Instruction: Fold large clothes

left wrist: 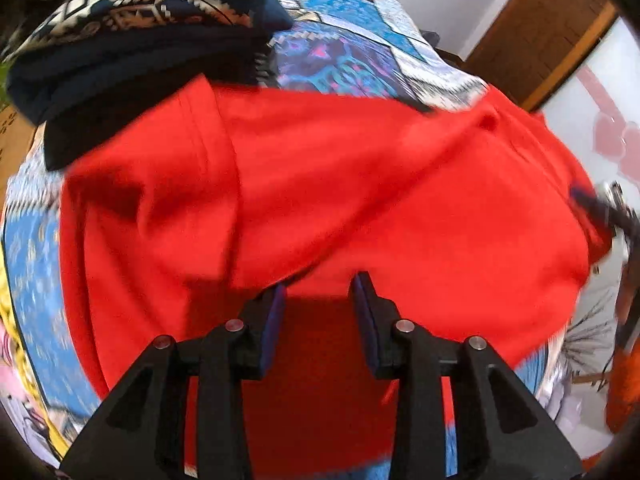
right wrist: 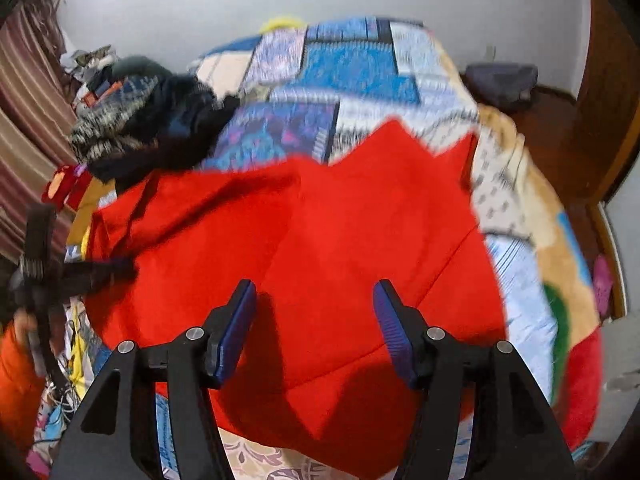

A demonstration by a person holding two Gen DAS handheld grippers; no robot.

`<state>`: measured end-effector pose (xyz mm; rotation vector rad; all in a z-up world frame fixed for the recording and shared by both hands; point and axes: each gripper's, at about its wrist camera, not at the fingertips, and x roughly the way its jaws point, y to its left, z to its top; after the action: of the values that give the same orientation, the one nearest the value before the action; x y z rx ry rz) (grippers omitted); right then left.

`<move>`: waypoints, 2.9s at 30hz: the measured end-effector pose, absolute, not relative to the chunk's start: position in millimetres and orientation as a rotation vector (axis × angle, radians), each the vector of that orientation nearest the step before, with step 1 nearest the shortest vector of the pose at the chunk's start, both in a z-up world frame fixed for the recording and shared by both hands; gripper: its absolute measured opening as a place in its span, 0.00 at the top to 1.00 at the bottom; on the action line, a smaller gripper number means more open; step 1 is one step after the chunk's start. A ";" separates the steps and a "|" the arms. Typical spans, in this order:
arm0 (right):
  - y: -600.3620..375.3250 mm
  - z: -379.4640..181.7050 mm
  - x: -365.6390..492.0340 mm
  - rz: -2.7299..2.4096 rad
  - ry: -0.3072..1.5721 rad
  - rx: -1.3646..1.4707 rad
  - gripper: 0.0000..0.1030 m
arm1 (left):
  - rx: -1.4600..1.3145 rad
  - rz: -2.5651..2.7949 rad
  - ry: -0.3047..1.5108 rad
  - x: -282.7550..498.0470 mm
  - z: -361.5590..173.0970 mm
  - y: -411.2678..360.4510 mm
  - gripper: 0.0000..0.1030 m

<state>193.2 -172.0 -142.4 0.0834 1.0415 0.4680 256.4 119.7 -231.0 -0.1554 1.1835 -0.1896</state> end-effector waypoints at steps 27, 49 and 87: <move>-131.5 -145.9 197.7 0.528 1.030 -0.019 0.45 | -0.232 -0.023 1.145 228.5 -247.3 148.4 0.32; -125.5 -106.7 158.7 0.511 0.969 -0.001 0.42 | -0.960 0.015 1.114 124.2 -285.8 232.1 0.27; 21.4 -143.8 146.2 0.825 1.124 -0.155 0.37 | -0.448 0.128 0.499 146.8 -78.6 140.8 0.91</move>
<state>146.2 21.4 -143.8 -0.1549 1.1240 0.8245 146.8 140.8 -78.6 -0.4483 0.4992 0.1279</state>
